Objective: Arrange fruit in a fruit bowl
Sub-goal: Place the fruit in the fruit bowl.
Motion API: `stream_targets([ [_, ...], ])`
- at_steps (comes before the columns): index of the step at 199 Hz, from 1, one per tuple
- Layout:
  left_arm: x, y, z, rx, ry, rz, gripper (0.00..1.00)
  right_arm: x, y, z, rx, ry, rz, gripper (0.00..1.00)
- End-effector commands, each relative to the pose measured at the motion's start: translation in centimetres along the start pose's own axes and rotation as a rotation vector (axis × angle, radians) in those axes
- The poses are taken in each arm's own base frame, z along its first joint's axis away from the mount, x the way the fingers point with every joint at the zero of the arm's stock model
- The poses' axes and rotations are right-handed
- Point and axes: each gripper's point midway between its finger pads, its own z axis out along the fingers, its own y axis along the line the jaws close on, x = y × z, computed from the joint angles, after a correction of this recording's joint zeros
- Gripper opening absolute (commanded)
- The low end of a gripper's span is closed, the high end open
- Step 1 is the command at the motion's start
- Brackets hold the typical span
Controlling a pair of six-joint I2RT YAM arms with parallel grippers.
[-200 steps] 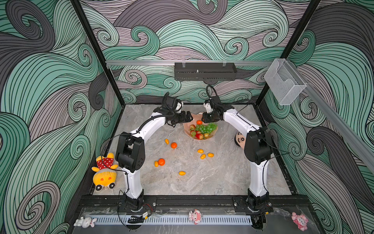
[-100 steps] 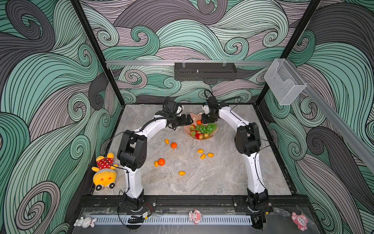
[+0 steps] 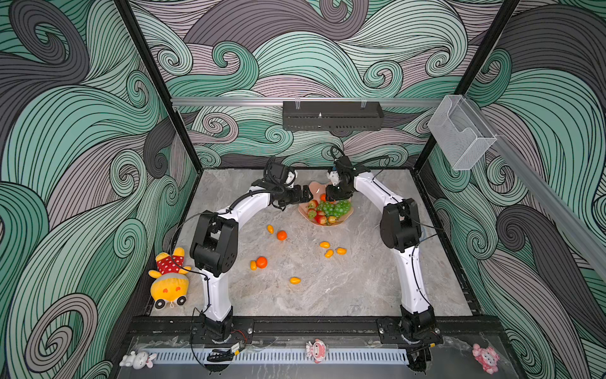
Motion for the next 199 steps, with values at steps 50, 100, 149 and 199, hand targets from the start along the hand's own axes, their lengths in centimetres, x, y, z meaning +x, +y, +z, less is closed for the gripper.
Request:
stream_targets([
  [50,-2.0,-1.4,-3.1,-0.011,-0.066,0.046,0.99,-2.7,1.1,-6.5,0.026,-0.107,-0.031,0.55],
  [100,-2.0,-2.9,-7.7,-0.03,-0.132,0.096,0.99,-2.1,3.1,-11.3,0.024,-0.176,-0.057,0.55],
  [149,1.4,-2.8,-11.7,-0.032,-0.178,0.044,0.99,1.0,5.4,-14.6,0.004,-0.272,-0.046,0.55],
  [199,6.1,-0.6,-14.6,-0.102,-0.177,-0.031,0.98,6.1,7.4,-15.1,-0.022,-0.333,-0.007,0.55],
])
